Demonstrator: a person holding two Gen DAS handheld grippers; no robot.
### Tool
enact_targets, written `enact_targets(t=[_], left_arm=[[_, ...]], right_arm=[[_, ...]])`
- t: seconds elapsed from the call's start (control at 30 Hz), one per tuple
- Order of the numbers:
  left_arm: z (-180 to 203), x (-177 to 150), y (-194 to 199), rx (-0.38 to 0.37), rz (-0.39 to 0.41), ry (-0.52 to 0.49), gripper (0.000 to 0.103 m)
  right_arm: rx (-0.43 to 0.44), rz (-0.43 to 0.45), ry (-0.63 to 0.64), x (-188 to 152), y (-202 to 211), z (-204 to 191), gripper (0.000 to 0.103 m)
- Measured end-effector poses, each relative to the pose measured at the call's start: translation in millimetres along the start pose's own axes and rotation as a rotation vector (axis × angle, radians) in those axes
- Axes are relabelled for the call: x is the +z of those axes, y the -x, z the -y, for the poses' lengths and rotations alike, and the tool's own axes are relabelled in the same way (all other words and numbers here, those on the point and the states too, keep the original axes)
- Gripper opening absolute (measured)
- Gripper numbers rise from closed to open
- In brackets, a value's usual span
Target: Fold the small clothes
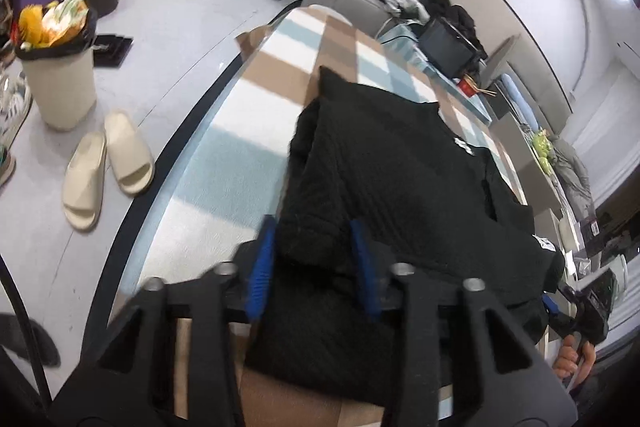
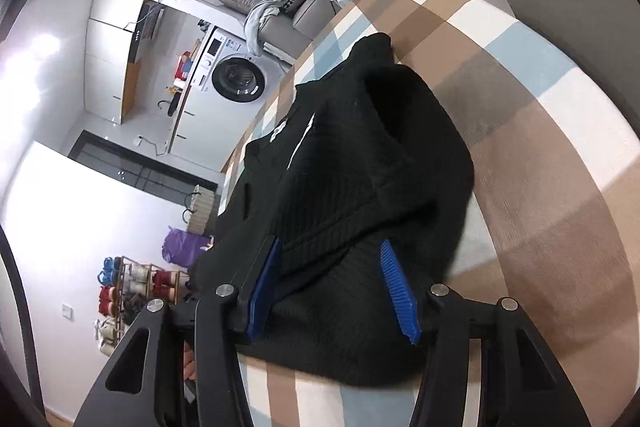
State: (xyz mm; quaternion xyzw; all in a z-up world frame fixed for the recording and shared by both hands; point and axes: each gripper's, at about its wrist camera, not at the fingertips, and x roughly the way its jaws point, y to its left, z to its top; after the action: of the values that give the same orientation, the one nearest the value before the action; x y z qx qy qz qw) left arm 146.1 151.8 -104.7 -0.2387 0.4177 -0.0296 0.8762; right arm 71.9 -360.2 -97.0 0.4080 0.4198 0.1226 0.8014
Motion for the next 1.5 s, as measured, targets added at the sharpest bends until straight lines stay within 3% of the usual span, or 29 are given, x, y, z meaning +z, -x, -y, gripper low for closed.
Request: enact_targets(t=[0.03,0.1,0.23,0.53,0.8,0.83,0.9,0.97,1.17,1.3,1.37,1.4,1.43,1.47,1.5], left_arm=[[3,3,-1,-0.003,0.007,-0.009,0.010],[8,7,-1,-0.016,0.011,-0.028,0.006],[15,17,8,-0.029,0.051,-0.042,0.006],[9,32,24,-0.042,0.083,-0.041,0.006],[9,32,23,-0.033,0.077,-0.045,0.006],[9,32,23,-0.035,0.078,-0.044,0.006],[9,32,23,-0.036,0.080,-0.047,0.006],[12,32,23,-0.040,0.085,-0.051,0.006],[24,60,29,-0.072,0.132,-0.081,0.005],[34,95,21,-0.059,0.186,-0.097,0.005],[35,115,5,-0.061,0.216,-0.071,0.008],[34,120,-2,-0.047,0.225,-0.058,0.020],[33,127,-13,-0.010,0.208,-0.042,0.038],[30,133,-24,0.013,0.177,-0.035,0.046],[28,135,-30,0.019,0.156,-0.030,0.052]], right_arm=[[-0.006,0.007,-0.010,2,-3,2,0.052],[-0.013,0.017,-0.041,8,-11,7,0.052],[-0.033,0.068,-0.051,15,-15,9,0.052],[-0.083,0.094,-0.044,11,4,13,0.053],[-0.049,0.084,-0.009,30,-16,15,0.052],[-0.054,0.094,0.001,30,-14,13,0.050],[-0.053,0.104,0.047,30,-10,6,0.036],[-0.042,0.123,0.109,31,-4,-5,0.007],[0.049,0.170,0.200,58,10,-49,0.005],[0.032,0.211,0.178,100,-1,-67,0.005],[-0.021,0.234,0.137,124,-14,-67,0.009],[-0.062,0.234,0.114,138,-27,-64,0.015],[-0.092,0.216,0.101,148,-38,-60,0.038],[-0.159,0.212,0.071,157,-50,-52,0.050],[-0.182,0.219,0.058,159,-52,-47,0.050]])
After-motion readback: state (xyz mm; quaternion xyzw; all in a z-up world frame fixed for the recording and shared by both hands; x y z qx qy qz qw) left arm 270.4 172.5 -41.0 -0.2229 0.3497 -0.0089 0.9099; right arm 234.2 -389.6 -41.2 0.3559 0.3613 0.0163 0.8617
